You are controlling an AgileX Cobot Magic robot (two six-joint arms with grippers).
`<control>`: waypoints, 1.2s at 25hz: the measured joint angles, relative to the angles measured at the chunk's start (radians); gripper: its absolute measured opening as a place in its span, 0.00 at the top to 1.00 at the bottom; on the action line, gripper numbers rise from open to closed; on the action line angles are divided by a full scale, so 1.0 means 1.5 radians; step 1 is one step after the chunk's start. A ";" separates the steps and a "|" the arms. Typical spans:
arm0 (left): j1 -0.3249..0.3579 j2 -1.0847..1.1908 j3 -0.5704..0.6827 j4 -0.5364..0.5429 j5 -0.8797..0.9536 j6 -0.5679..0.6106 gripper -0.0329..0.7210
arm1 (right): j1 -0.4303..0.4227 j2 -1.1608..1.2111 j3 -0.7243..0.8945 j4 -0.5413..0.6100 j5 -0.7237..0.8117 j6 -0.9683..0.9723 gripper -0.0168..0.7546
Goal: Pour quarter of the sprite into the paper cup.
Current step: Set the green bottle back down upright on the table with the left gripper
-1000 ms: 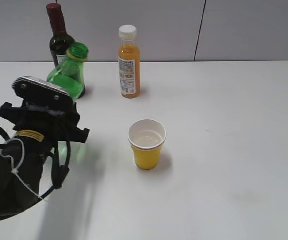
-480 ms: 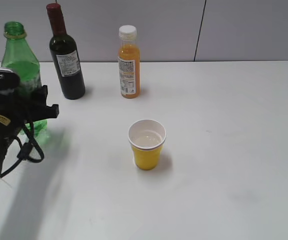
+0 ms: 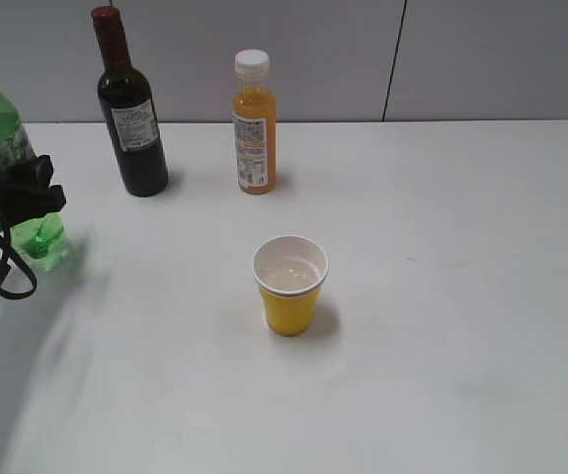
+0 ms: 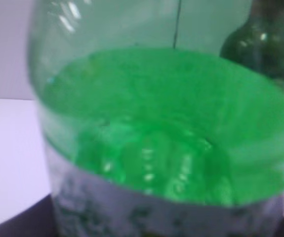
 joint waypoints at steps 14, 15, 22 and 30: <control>0.005 0.076 -0.066 0.019 -0.018 -0.007 0.36 | 0.000 0.000 0.000 0.000 0.000 -0.001 0.21; 0.005 0.079 -0.067 0.023 -0.024 -0.010 0.36 | 0.000 0.000 0.000 0.000 0.000 -0.001 0.21; 0.006 0.085 -0.071 0.042 -0.032 -0.019 0.36 | 0.000 0.000 0.000 0.000 0.000 0.000 0.21; 0.006 0.066 -0.071 0.044 -0.030 -0.012 0.06 | 0.000 0.000 0.000 0.000 0.000 0.000 0.21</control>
